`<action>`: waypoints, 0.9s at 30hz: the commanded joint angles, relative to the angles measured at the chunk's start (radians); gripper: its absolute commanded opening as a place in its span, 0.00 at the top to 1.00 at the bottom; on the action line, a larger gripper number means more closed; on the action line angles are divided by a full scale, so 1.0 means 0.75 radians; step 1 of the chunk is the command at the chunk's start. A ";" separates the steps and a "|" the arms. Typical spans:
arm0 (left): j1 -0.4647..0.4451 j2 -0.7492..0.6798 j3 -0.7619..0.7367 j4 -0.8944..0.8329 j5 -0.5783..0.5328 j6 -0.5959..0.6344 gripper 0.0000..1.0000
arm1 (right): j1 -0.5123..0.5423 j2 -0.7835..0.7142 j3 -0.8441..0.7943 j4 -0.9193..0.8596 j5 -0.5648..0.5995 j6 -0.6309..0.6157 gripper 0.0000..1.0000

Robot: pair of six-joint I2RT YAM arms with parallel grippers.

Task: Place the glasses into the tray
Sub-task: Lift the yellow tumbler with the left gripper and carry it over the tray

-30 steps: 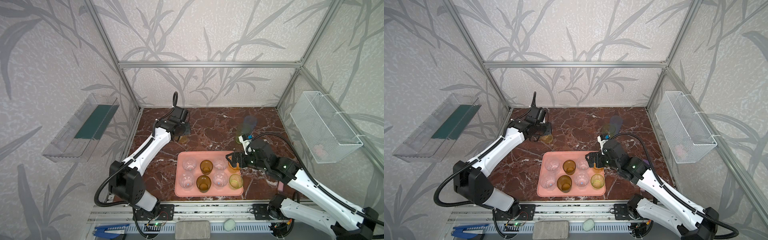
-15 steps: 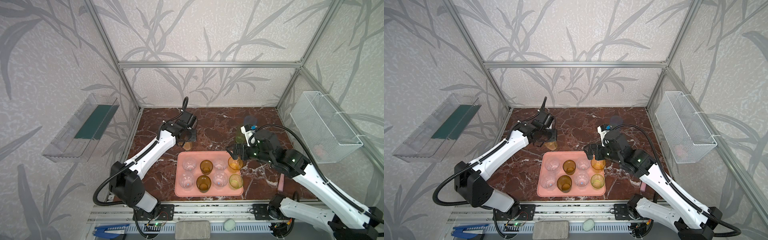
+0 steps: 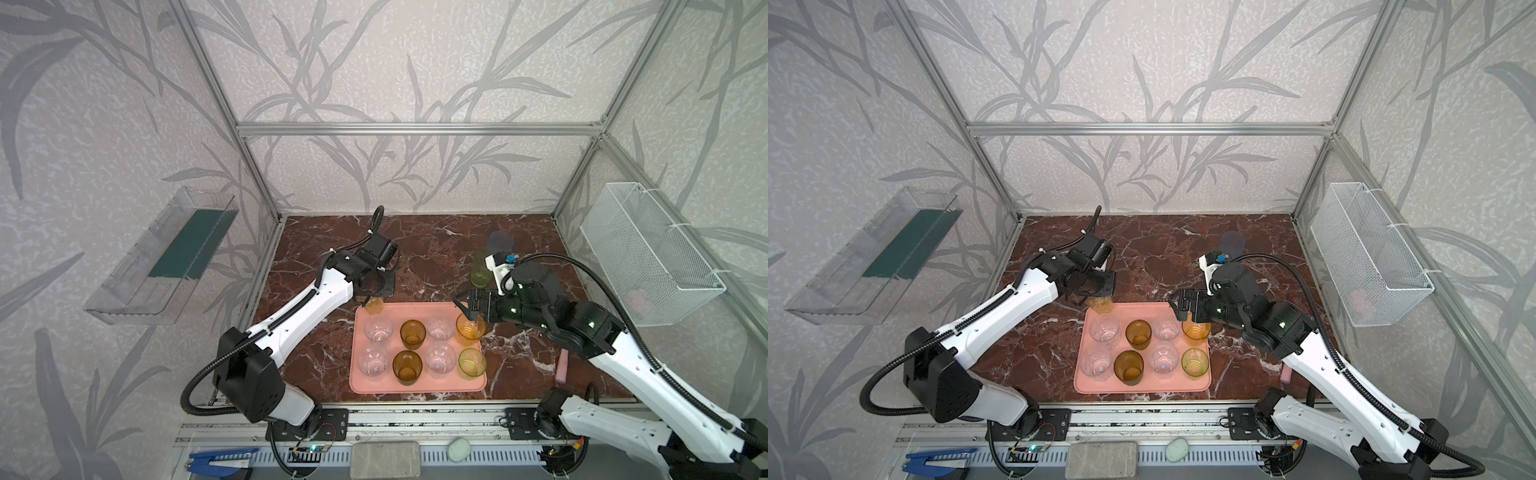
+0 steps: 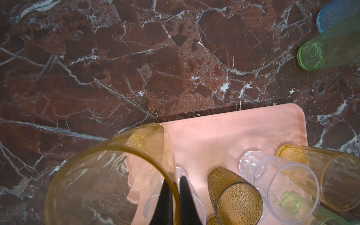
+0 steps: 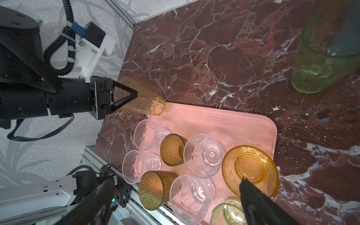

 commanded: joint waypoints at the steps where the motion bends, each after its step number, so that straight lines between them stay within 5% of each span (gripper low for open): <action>1: -0.009 -0.036 -0.026 -0.032 -0.009 0.009 1.00 | -0.009 -0.002 -0.012 0.039 -0.024 0.037 0.01; 27: -0.079 0.067 -0.053 0.013 0.044 -0.021 1.00 | -0.008 0.059 0.036 0.042 -0.028 0.033 0.01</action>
